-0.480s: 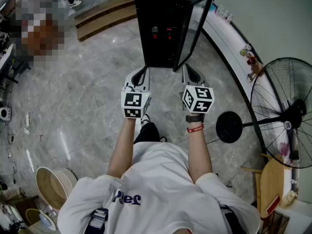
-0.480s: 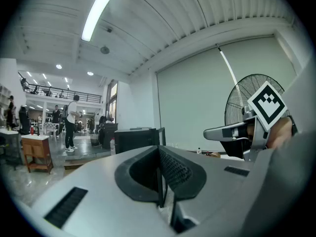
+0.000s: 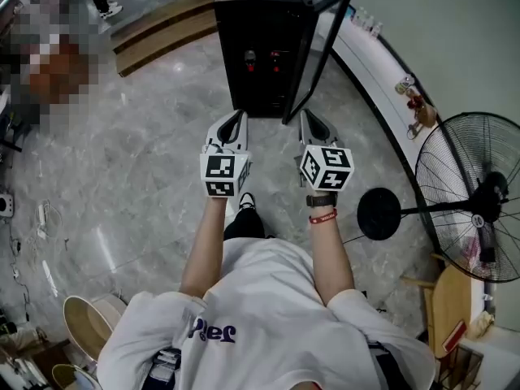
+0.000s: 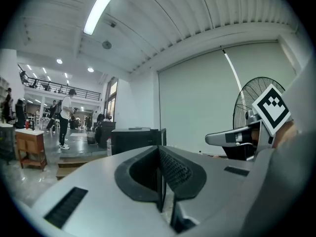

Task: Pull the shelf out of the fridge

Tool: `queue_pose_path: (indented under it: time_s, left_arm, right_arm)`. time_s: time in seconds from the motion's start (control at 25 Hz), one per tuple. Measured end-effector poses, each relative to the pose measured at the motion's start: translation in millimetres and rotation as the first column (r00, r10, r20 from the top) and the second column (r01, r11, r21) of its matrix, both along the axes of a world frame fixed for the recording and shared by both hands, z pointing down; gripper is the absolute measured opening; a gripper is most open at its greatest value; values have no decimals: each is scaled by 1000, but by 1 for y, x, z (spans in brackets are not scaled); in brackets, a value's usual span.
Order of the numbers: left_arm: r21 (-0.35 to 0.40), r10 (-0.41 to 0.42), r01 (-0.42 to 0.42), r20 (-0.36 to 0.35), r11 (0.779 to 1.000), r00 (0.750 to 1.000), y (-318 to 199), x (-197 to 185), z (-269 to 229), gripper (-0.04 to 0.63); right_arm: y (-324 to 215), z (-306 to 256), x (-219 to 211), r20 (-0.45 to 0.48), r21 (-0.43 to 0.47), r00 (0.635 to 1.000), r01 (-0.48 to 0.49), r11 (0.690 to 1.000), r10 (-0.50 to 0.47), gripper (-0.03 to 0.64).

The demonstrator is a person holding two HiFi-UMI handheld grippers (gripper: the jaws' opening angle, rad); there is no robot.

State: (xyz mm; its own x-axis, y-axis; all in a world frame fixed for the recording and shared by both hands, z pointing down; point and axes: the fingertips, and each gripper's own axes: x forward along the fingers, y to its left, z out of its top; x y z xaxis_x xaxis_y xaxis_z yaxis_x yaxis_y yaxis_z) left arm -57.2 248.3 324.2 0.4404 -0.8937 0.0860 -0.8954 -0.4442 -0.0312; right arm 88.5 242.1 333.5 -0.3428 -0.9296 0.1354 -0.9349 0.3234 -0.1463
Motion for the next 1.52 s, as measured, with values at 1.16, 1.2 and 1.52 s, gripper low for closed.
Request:
queue_pose_path:
  time_s: [1.16, 1.2, 1.52]
  left_arm:
    - [-174, 48, -79, -172, 982, 984, -279, -43, 52, 20]
    - [-183, 46, -78, -171, 980, 984, -285, -43, 58, 20]
    - [-224, 61, -101, -177, 969, 982, -325, -18, 92, 20]
  right_arm:
    - [-252, 19, -69, -30, -79, 999, -19, 997, 16, 15]
    - [-257, 22, -70, -32, -82, 999, -21, 996, 18, 15]
    - [-297, 40, -57, -21, -89, 1000, -15, 996, 14, 15]
